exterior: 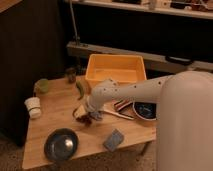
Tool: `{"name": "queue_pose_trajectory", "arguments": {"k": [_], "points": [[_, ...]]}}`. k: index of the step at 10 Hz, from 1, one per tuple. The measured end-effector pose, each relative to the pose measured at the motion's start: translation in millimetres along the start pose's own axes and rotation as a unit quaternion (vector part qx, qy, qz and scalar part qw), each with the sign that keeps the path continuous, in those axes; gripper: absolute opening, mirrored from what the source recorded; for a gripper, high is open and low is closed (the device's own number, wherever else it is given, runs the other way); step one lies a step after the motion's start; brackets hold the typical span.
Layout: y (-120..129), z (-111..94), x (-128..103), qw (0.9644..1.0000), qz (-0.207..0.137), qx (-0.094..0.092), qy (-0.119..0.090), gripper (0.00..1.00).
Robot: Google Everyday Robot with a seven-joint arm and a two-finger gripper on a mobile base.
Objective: Place towel in metal cup
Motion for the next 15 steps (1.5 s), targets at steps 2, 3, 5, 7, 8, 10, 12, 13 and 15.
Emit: {"name": "queue_pose_trajectory", "arguments": {"k": [2, 3, 5, 7, 8, 10, 12, 13, 15], "points": [[0, 3, 1, 1.0, 0.001, 0.006, 0.007, 0.79], [-1, 4, 2, 0.9999, 0.002, 0.01, 0.009, 0.79], [4, 6, 0, 0.9999, -0.004, 0.01, 0.01, 0.78], [9, 9, -2, 0.9999, -0.009, 0.008, 0.011, 0.58], [10, 9, -2, 0.9999, -0.01, 0.008, 0.011, 0.5], [13, 12, -2, 0.9998, -0.014, 0.008, 0.015, 0.28], [15, 15, 0, 0.9996, -0.017, 0.008, 0.02, 0.1], [17, 16, 1, 0.9995, -0.02, 0.006, 0.024, 0.02], [18, 16, 1, 0.9995, -0.02, 0.003, 0.025, 0.0]]}}
